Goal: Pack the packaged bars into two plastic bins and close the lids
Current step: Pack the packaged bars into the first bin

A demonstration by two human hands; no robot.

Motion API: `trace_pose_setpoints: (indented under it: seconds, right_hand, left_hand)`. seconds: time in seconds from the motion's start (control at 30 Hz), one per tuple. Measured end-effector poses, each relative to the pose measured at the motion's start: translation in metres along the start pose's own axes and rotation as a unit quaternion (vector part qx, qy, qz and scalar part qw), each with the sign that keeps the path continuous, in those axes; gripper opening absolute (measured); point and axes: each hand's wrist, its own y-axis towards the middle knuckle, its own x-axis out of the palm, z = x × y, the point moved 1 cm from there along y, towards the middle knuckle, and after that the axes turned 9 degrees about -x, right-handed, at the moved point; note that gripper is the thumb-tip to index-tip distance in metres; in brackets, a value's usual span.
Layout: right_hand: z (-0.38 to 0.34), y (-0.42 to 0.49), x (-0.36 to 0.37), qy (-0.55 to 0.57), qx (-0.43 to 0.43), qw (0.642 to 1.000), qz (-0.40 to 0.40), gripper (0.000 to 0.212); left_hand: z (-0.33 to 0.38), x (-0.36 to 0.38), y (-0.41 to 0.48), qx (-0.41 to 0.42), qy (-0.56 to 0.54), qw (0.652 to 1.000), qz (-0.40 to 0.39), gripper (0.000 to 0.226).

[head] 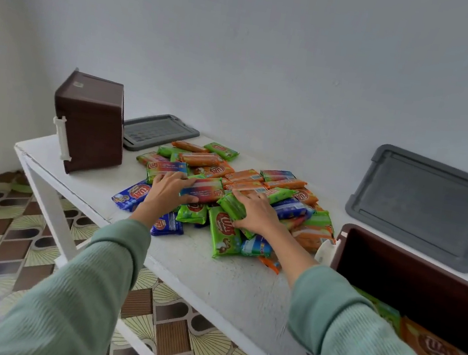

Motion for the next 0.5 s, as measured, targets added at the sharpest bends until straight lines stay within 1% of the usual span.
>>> trace_pose_setpoints:
  seconds: [0.1,0.2,0.3,0.43,0.5]
  right_hand:
    - [0.0,0.001,0.0,-0.013,-0.003,1.0,-0.001,0.087]
    - [-0.001,0.003,0.001,-0.014,0.0,1.0,0.016,0.085]
    - [-0.003,0.003,-0.001,0.001,-0.004,1.0,0.025,0.084]
    - [-0.009,0.004,-0.001,0.008,-0.01,0.998,0.054,0.082]
    - [-0.011,0.004,-0.003,0.054,-0.008,0.995,0.088,0.082]
  left_hand:
    - [-0.004,-0.008,0.002,0.001,0.016,1.0,-0.01,0.067]
    - [0.005,-0.007,0.002,0.03,-0.019,0.999,-0.038,0.076]
    - [0.017,-0.001,0.005,0.029,-0.051,0.996,-0.065,0.075]
    - [0.025,-0.001,0.008,-0.002,-0.054,0.998,-0.024,0.071]
    - [0.026,-0.004,0.009,-0.017,-0.064,0.998,-0.01,0.074]
